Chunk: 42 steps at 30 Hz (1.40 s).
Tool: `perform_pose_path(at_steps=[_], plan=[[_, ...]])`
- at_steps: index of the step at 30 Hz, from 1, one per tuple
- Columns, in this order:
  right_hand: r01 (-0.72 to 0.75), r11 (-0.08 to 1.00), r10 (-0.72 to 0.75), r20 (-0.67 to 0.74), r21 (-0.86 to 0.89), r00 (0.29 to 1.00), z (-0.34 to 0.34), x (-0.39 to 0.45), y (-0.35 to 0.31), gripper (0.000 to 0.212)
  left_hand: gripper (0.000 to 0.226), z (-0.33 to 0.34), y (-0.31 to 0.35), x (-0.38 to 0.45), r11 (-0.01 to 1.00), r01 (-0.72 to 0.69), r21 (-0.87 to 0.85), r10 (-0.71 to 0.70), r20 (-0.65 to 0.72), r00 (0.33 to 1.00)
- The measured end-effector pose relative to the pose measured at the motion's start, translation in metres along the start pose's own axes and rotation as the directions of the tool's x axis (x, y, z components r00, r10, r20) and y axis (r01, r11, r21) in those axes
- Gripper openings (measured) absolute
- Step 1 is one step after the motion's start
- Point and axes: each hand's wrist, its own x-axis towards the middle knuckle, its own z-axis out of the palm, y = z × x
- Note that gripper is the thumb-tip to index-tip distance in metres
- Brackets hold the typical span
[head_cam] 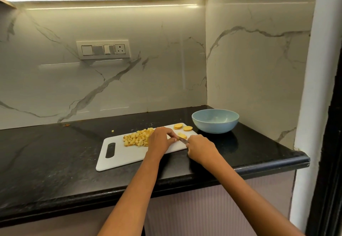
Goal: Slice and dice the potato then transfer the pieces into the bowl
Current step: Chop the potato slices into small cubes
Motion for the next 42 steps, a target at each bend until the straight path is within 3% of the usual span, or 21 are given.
perform_pose_path(at_steps=[5,10,14,17,22,24,29,32,34,38,42], plan=[[-0.05,0.994,0.056,-0.061,0.098,0.997,0.005,-0.001,0.004,0.02,0.009,0.001,0.001,0.001,1.0,0.008,0.009,-0.008,0.024,1.0],[-0.151,0.975,0.176,-0.146,0.165,0.974,0.004,-0.008,0.007,0.019,0.017,0.0,-0.006,0.002,0.991,0.124,0.054,-0.12,-0.076,0.99],[-0.213,0.97,0.224,-0.09,0.12,0.97,-0.002,-0.013,0.008,0.022,0.019,-0.001,-0.009,0.004,0.989,0.136,0.054,-0.129,-0.113,0.985],[-0.208,0.971,0.214,-0.04,0.117,0.976,-0.004,-0.01,0.004,0.022,0.016,-0.001,-0.009,0.004,0.987,0.161,0.023,-0.157,-0.129,0.979],[-0.154,0.943,0.148,0.041,0.296,0.988,0.007,0.01,-0.012,0.022,0.016,-0.001,-0.01,0.003,0.984,0.177,0.001,-0.175,-0.148,0.973],[-0.146,0.934,0.149,0.014,0.325,0.989,0.011,0.014,-0.012,0.023,0.021,-0.001,-0.012,0.003,0.982,0.19,0.005,-0.187,-0.162,0.969],[-0.192,0.963,0.212,-0.093,0.188,0.973,0.012,0.008,-0.006,0.02,0.027,-0.002,-0.013,0.004,0.982,0.185,-0.023,-0.186,-0.197,0.963],[-0.115,0.989,0.121,-0.059,0.091,0.991,0.013,0.013,-0.013,0.022,0.027,-0.001,-0.015,0.006,0.979,0.197,-0.048,-0.203,-0.204,0.958],[-0.066,0.988,0.068,-0.011,0.142,0.998,0.017,0.022,-0.016,0.023,0.026,-0.002,-0.014,0.006,0.979,0.199,-0.052,-0.206,-0.202,0.958],[-0.072,0.956,0.119,-0.151,0.285,0.981,0.022,0.028,-0.006,0.025,0.025,-0.002,-0.013,0.006,0.982,0.181,-0.052,-0.188,-0.185,0.965],[-0.032,0.947,0.124,-0.272,0.32,0.954,0.024,0.031,0.0,0.028,0.017,-0.001,-0.012,0.004,0.998,0.055,-0.017,-0.056,-0.064,0.996]])
